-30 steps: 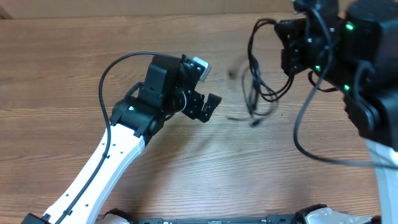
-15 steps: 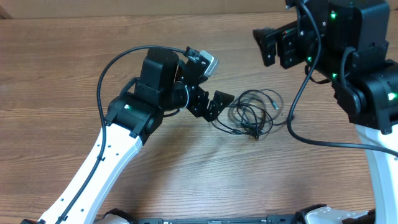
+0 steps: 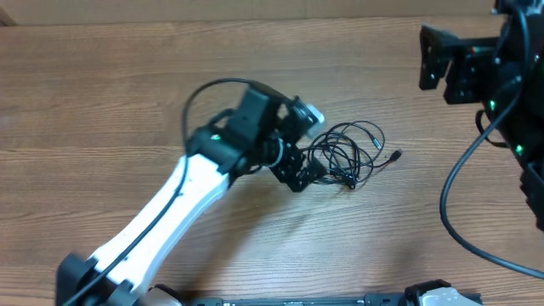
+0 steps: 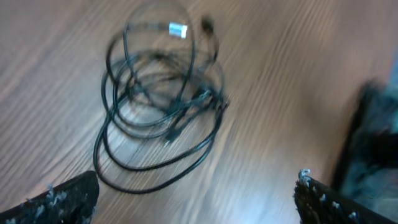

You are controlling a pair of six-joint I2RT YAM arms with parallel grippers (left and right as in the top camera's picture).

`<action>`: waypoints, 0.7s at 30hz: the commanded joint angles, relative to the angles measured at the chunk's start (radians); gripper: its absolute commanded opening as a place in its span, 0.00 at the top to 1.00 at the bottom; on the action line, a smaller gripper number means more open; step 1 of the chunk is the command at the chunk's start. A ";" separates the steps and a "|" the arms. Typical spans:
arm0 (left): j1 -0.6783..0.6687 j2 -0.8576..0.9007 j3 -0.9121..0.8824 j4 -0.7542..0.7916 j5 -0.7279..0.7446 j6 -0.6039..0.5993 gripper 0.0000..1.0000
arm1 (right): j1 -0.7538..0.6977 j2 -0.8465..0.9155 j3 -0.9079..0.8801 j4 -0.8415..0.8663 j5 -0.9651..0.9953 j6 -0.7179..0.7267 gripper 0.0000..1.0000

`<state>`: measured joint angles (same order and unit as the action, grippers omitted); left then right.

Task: Untangle cables

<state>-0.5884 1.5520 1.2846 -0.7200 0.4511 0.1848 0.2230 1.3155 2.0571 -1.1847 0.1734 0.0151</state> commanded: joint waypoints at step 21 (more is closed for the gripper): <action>-0.018 0.317 0.011 0.051 -0.052 0.618 0.15 | -0.005 0.010 0.015 -0.123 0.006 0.015 0.00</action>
<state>-0.5961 1.8179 1.2850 -0.6708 0.3202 0.7673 0.2230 1.3289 2.0571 -1.3060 0.1753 0.0231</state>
